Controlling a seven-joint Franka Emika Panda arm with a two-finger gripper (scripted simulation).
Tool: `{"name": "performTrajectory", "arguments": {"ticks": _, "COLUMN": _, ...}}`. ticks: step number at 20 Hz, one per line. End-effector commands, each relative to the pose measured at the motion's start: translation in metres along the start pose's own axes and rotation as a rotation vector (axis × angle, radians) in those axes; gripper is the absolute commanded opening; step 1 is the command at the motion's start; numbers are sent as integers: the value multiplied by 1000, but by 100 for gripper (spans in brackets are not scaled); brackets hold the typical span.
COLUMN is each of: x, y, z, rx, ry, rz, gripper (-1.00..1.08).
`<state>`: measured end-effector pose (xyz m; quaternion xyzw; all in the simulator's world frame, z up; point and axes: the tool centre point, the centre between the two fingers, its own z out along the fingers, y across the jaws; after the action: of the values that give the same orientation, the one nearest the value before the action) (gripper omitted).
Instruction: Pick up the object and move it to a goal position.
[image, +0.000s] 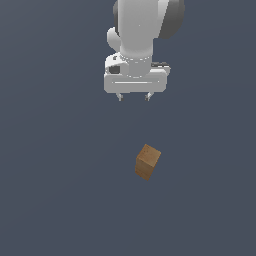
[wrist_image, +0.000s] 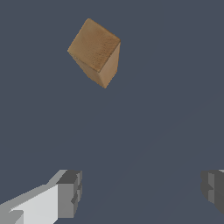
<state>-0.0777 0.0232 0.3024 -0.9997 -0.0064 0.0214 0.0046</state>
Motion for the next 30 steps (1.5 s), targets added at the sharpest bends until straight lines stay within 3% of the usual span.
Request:
{"name": "performTrajectory", "arguments": {"ticks": 1, "x": 0, "y": 0, "z": 0, "rx": 0, "ry": 0, "rz": 0, "gripper": 100}}
{"name": "performTrajectory", "arguments": {"ticks": 17, "x": 3, "y": -13, "z": 16, "rx": 19, "ry": -13, "rz": -10, "gripper": 100}}
{"name": "performTrajectory", "arguments": {"ticks": 30, "x": 52, "y": -22, "z": 31, "rx": 13, "ry": 1, "rz": 158, "gripper": 100}}
